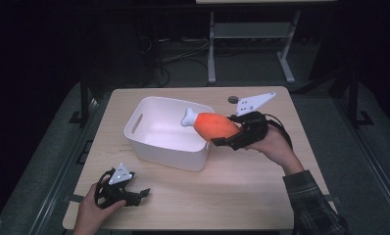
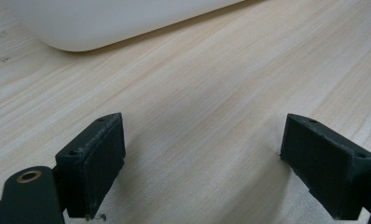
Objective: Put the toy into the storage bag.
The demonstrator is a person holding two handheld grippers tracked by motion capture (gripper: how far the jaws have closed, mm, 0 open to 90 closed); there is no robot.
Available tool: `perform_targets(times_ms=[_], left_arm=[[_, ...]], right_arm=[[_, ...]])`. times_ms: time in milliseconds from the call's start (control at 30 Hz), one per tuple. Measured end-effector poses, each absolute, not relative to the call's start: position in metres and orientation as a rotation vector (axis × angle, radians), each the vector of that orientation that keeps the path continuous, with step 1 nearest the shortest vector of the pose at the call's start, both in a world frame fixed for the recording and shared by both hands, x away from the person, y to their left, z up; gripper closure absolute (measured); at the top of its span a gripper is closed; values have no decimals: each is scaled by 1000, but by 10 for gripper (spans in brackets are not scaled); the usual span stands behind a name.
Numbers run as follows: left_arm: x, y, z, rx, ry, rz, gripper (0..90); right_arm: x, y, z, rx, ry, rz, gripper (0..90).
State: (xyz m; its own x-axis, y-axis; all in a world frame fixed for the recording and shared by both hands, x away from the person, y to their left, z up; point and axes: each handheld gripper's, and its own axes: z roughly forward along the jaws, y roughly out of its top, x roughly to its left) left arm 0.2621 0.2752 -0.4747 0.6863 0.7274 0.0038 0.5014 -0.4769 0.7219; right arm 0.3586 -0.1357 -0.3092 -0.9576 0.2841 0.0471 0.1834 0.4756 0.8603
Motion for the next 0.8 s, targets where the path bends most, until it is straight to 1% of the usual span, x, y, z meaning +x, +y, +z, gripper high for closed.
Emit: perform_targets(times_ms=[233, 800], left_arm=[[262, 275, -475, 2178, 937, 404, 129], [262, 275, -475, 2178, 937, 404, 129]], right_arm=[[366, -119, -303, 393, 2615, 1497, 292], [384, -76, -301, 342, 2647, 1483, 292]])
